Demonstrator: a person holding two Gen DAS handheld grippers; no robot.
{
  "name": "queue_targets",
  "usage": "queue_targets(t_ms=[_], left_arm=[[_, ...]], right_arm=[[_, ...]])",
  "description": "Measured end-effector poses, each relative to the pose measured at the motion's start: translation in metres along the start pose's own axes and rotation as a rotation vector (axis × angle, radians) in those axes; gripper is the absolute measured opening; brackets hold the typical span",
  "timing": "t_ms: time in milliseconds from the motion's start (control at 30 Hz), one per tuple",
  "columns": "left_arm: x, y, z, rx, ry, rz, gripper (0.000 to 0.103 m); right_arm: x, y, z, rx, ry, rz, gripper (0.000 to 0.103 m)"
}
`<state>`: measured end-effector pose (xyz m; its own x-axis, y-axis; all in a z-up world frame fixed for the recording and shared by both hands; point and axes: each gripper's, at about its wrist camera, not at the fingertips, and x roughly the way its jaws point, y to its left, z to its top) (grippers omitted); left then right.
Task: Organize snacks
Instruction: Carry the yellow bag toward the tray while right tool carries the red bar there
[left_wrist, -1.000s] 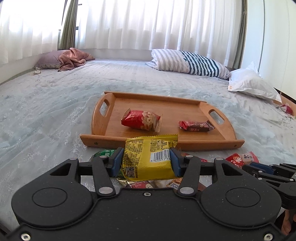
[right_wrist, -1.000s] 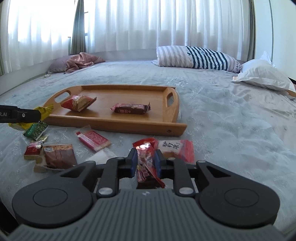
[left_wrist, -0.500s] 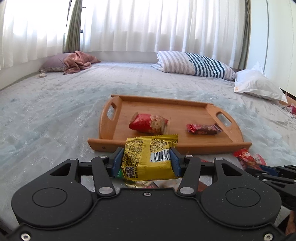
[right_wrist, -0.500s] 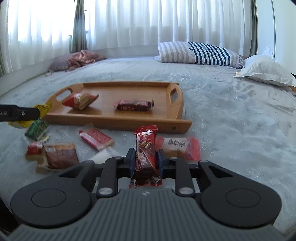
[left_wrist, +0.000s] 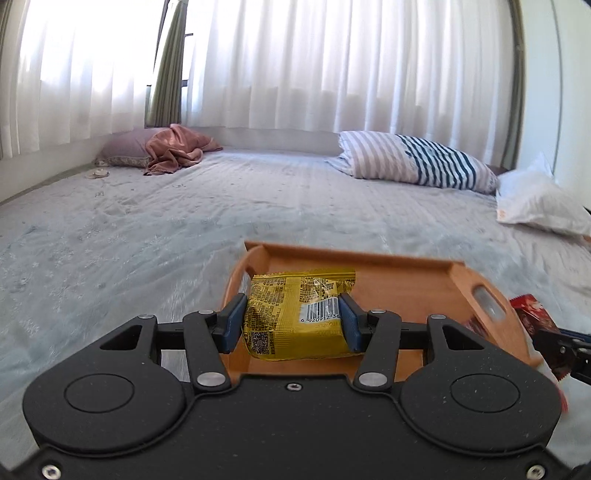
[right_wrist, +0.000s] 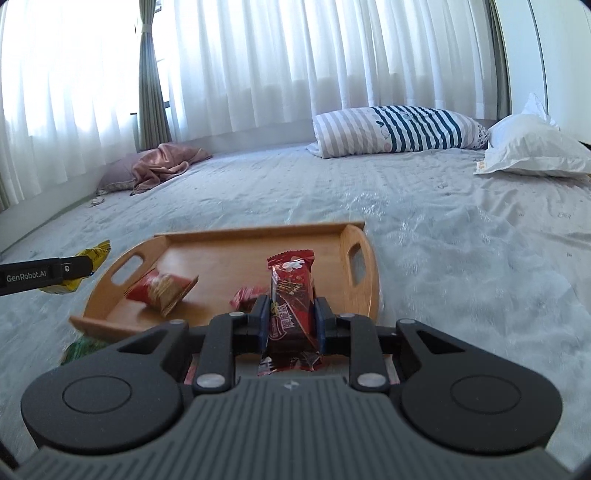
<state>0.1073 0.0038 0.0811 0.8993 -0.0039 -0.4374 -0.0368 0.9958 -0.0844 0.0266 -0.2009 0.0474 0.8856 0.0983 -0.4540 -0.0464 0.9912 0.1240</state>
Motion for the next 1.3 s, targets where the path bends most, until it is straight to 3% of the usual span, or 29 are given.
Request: queue_targets(t_ms=[133, 433, 933, 1200, 1300], left_arm=[[0.032, -0.001, 0.012, 0.003, 0.020, 0.023, 0.050], [0.080, -0.005, 0.005, 0.015, 0.047, 0.092, 0.050], [0.099, -0.003, -0.012, -0.012, 0.070, 0.099, 0.050], [0.107, 0.003, -0.022, -0.068, 0.131, 0.092, 0.050], [0.105, -0.001, -0.026, -0.045, 0.133, 0.089, 0.050]], right_arm=[[0.026, -0.004, 0.014, 0.006, 0.015, -0.036, 0.029], [0.078, -0.012, 0.014, -0.006, 0.082, -0.100, 0.029], [0.099, -0.016, 0.004, -0.006, 0.134, -0.104, 0.030], [0.105, -0.018, 0.002, -0.006, 0.140, -0.111, 0.030], [0.106, -0.018, 0.002, -0.001, 0.141, -0.099, 0.030]])
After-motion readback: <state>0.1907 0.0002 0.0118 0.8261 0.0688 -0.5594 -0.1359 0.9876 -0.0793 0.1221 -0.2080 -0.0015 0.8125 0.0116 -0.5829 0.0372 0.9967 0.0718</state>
